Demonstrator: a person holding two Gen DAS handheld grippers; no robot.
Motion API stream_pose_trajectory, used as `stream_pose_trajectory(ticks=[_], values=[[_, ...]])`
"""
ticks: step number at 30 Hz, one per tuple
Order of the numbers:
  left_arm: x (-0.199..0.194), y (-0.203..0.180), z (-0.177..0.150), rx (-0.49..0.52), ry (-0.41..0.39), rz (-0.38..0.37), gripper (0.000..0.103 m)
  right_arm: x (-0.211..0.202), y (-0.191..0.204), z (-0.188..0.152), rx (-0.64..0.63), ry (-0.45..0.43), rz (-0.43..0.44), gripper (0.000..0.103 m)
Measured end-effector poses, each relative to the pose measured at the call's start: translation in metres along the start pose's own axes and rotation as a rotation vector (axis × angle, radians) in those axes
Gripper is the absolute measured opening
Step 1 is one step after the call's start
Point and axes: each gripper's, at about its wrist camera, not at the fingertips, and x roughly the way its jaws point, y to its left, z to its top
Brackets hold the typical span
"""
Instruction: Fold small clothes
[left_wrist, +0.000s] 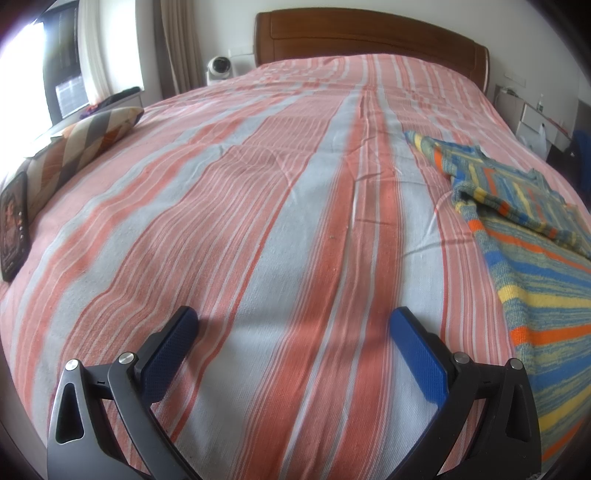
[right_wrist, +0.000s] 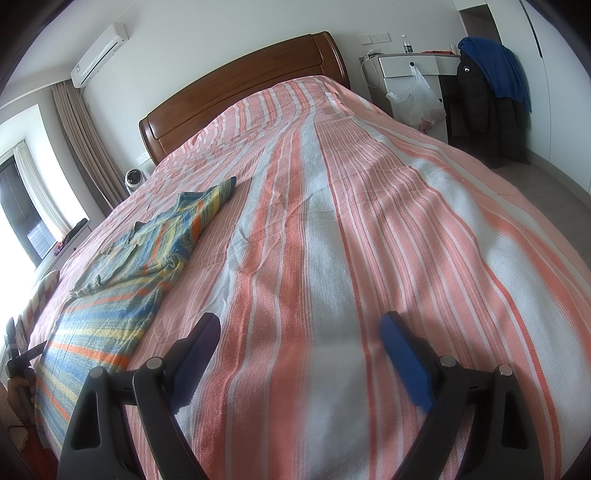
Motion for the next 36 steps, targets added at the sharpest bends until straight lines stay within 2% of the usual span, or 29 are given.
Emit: stream_pose_trajectory(ticks=[4,7,8,10,11,13,15,17,18,21,22,23,24,26,27,28,30,31,34,36], values=[[0.001,0.003,0.003,-0.009,0.004,-0.013,0.103,0.001,0.000,0.001,0.001,0.005,-0.002,0.088],[-0.006,0.010,0.009,-0.020,0.071,-0.056,0.101,0.001,0.002,0.005,-0.002,0.031,-0.020,0.088],[-0.013,0.012,0.009,-0.033,0.094,-0.077,0.101,0.000,0.005,0.010,-0.009,0.059,-0.043,0.088],[-0.038,0.016,0.004,-0.050,0.140,-0.170,0.101,-0.009,0.015,0.018,-0.019,0.103,-0.086,0.087],[-0.055,0.015,-0.003,-0.040,0.173,-0.233,0.101,-0.023,0.023,0.019,-0.020,0.105,-0.059,0.087],[-0.073,0.008,-0.020,-0.003,0.231,-0.288,0.101,-0.050,0.041,0.015,-0.039,0.127,0.049,0.088],[-0.081,-0.005,-0.045,0.064,0.323,-0.300,0.101,-0.071,0.065,0.000,-0.077,0.224,0.137,0.088],[-0.084,-0.019,-0.067,0.128,0.402,-0.284,0.092,-0.085,0.084,-0.024,-0.103,0.350,0.197,0.087],[-0.085,-0.028,-0.075,0.177,0.433,-0.270,0.083,-0.091,0.092,-0.037,-0.117,0.401,0.217,0.087],[-0.086,-0.049,-0.082,0.261,0.470,-0.254,0.081,-0.101,0.109,-0.076,-0.144,0.528,0.226,0.087],[-0.085,-0.052,-0.083,0.272,0.483,-0.255,0.075,-0.101,0.110,-0.084,-0.140,0.553,0.217,0.084],[-0.082,-0.057,-0.086,0.282,0.500,-0.256,0.071,-0.099,0.111,-0.094,-0.133,0.593,0.198,0.077],[-0.079,-0.059,-0.088,0.292,0.519,-0.254,0.062,-0.096,0.111,-0.102,-0.120,0.625,0.188,0.071],[-0.074,-0.059,-0.088,0.292,0.540,-0.256,0.031,-0.089,0.111,-0.112,-0.098,0.646,0.198,0.060],[-0.069,-0.056,-0.087,0.270,0.560,-0.275,0.006,-0.084,0.111,-0.114,-0.094,0.650,0.193,0.058],[-0.066,-0.050,-0.085,0.229,0.579,-0.306,0.004,-0.079,0.110,-0.115,-0.090,0.647,0.185,0.049],[-0.066,-0.036,-0.077,0.164,0.582,-0.345,0.003,-0.072,0.107,-0.113,-0.070,0.646,0.185,0.014],[-0.068,-0.028,-0.072,0.134,0.580,-0.371,0.003,-0.073,0.106,-0.109,-0.058,0.634,0.192,0.005],[-0.079,-0.005,-0.054,0.036,0.543,-0.463,0.003,-0.086,0.104,-0.090,-0.025,0.583,0.241,0.005],[-0.081,0.007,-0.034,-0.015,0.488,-0.513,0.003,-0.094,0.104,-0.074,0.027,0.539,0.302,0.005]])
